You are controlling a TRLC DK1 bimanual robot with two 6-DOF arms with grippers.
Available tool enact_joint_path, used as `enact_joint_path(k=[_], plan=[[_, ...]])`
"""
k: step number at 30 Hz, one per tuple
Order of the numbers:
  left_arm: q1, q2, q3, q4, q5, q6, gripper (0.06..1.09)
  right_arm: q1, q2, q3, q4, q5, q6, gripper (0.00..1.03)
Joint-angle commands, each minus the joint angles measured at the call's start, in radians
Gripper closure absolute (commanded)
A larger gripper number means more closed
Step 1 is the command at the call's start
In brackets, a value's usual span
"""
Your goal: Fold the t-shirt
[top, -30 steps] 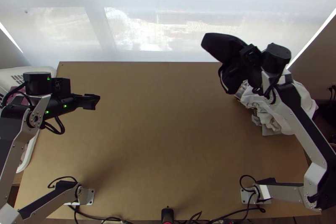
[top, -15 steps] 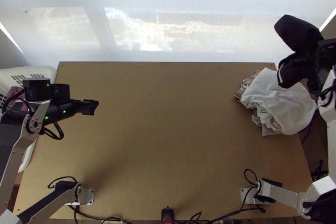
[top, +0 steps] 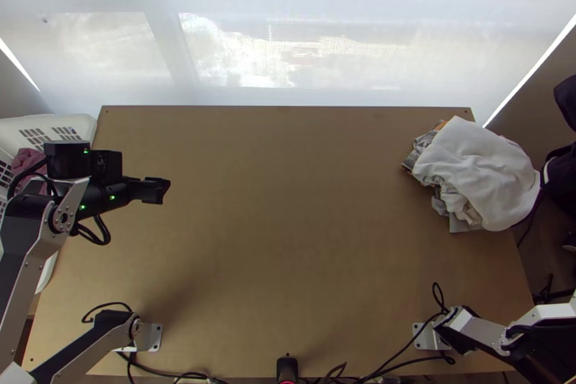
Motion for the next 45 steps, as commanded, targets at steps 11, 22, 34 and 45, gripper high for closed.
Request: enact_joint_path(k=[11,22,34,45], plan=[[0.080,-0.060,-0.005,-0.061,0.002,0.091,0.10,0.246,0.150,-0.191,0.183,0.132,0.015,1.00],[0.149,-0.087,-0.005,-0.130,0.003,0.169,0.11,0.479,0.246,-0.334,0.203,0.221,0.015,1.00],[0.146,-0.087,0.000,-0.123,0.005,0.152,0.11,0.541,0.228,-0.497,0.201,0.241,0.005,1.00],[0.148,-0.120,-0.035,-0.116,0.006,0.132,0.11,0.462,0.018,-0.492,0.178,0.238,0.036,0.05]])
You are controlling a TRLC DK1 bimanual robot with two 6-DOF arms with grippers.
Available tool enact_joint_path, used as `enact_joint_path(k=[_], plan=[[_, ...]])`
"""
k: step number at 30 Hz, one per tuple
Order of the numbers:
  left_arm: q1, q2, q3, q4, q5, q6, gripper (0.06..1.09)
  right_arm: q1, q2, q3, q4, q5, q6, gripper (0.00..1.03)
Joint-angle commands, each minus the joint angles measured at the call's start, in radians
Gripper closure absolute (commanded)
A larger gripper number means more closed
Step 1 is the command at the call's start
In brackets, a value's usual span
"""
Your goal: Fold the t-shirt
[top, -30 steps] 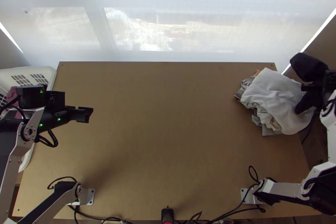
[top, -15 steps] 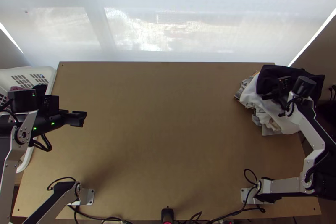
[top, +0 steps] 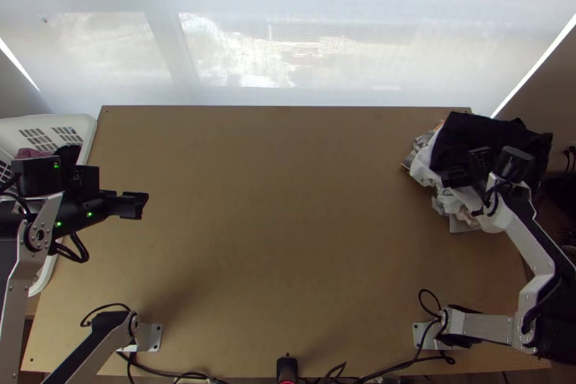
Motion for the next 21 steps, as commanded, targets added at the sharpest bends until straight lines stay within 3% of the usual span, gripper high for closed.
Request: enact_joint_path(k=[1,9,21], plan=[[0.001,-0.017,-0.023,0.006,-0.001,-0.007,0.11,-0.033,-0.145,0.021,-0.014,0.004,0.015,0.05],[-0.001,-0.017,-0.026,0.011,-0.001,-0.028,0.11,-0.030,-0.232,0.170,-0.064,-0.009,0.081,0.04],[0.005,-0.046,-0.029,-0.006,-0.002,-0.034,0.11,0.008,-0.076,0.340,-0.063,-0.010,0.160,0.05]])
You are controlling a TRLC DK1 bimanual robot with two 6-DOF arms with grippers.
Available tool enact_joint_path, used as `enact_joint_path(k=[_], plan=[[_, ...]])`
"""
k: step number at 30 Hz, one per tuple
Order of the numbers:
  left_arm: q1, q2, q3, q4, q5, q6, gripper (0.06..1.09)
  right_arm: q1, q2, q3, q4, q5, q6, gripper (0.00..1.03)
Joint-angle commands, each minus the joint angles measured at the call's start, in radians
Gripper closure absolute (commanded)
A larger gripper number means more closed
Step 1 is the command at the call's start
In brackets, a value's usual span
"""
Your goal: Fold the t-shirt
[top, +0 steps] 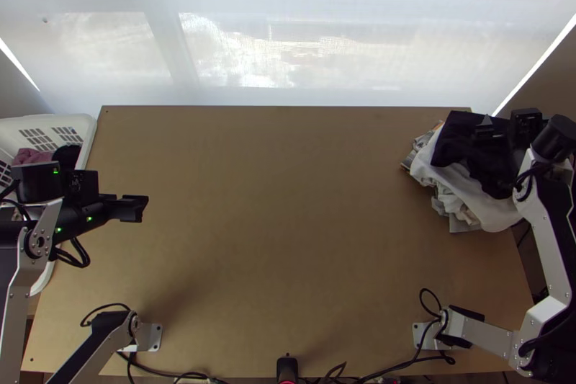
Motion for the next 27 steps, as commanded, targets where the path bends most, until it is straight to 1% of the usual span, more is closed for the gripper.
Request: enact_joint_path(k=[1,7,11,18,23,27], plan=[[0.010,-0.014,-0.001,-0.013,-0.002,-0.003,0.11,0.020,0.055,0.069,0.005,-0.001,0.043,0.05],[0.011,-0.014,0.007,-0.016,-0.002,-0.009,0.11,-0.012,0.242,0.062,0.086,-0.001,0.034,0.05],[0.013,-0.017,0.007,-0.019,-0.003,-0.012,0.11,-0.035,0.354,0.002,0.117,0.000,0.025,0.05],[0.031,-0.030,0.007,-0.030,-0.003,-0.011,0.11,-0.035,0.396,-0.179,0.216,0.000,-0.009,0.05],[0.033,-0.033,0.001,-0.030,-0.003,-0.011,0.11,-0.051,0.463,-0.230,0.229,-0.001,-0.048,0.05],[0.031,-0.034,-0.003,-0.036,-0.003,-0.009,0.11,-0.068,0.484,-0.262,0.233,-0.001,-0.051,0.05]])
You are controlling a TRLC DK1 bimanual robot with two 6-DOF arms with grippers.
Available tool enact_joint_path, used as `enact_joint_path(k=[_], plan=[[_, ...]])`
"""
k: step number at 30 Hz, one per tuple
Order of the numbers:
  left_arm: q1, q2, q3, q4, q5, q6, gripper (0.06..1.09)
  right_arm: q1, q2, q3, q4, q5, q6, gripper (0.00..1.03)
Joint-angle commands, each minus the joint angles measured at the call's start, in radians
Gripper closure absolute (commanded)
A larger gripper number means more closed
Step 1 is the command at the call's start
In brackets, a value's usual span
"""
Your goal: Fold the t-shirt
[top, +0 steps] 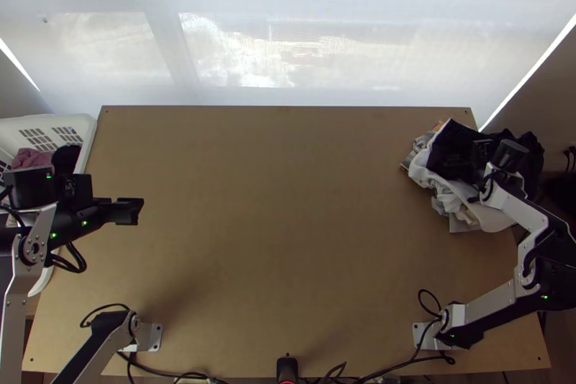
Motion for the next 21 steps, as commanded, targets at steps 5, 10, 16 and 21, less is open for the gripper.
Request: enact_joint_path(k=[5,10,16,21], plan=[[0.002,-0.013,-0.005,-0.010,0.000,0.007,0.11,-0.039,-0.042,-0.088,0.015,0.004,-0.010,0.05],[-0.013,-0.033,-0.001,-0.010,0.000,0.010,0.11,-0.058,-0.172,0.001,-0.059,-0.012,-0.001,0.05],[-0.024,-0.077,0.004,0.025,0.000,0.015,0.11,-0.044,-0.293,0.125,-0.157,-0.012,0.003,0.05],[-0.022,-0.117,0.004,0.062,-0.002,0.019,0.11,0.002,-0.370,0.240,-0.267,-0.012,0.027,0.05]])
